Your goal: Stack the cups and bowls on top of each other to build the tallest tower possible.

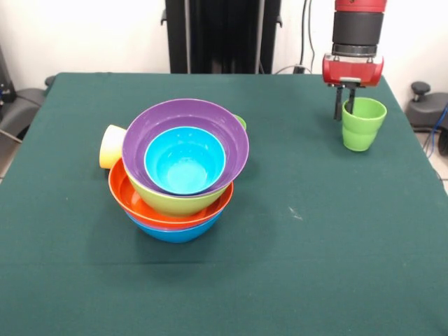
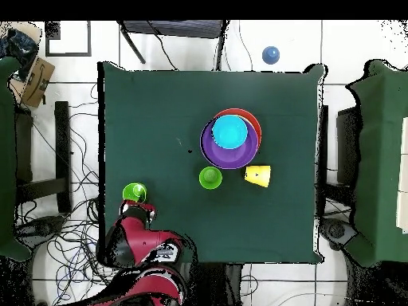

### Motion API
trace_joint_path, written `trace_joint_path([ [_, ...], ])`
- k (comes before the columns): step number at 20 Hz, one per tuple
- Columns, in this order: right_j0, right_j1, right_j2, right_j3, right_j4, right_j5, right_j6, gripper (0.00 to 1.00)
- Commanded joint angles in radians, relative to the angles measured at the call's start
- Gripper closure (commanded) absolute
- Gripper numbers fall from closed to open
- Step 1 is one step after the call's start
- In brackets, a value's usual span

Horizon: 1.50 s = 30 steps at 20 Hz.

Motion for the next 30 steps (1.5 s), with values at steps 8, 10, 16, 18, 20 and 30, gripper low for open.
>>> trace_joint_path([
  [8,-0.047,-0.053,0.089,-0.024,-0.012,0.022,0.187,1.00],
  [10,-0.060,-0.110,0.087,0.001,-0.019,0.071,0.173,1.00],
  [16,-0.107,-0.219,0.097,0.053,-0.048,0.167,0.136,1.00],
  [18,-0.126,-0.259,0.101,0.061,-0.059,0.213,0.114,1.00],
  [20,-0.147,-0.301,0.106,0.066,-0.069,0.264,0.093,1.00],
  [30,-0.294,-0.469,0.184,0.104,-0.148,0.455,0.026,1.00],
])
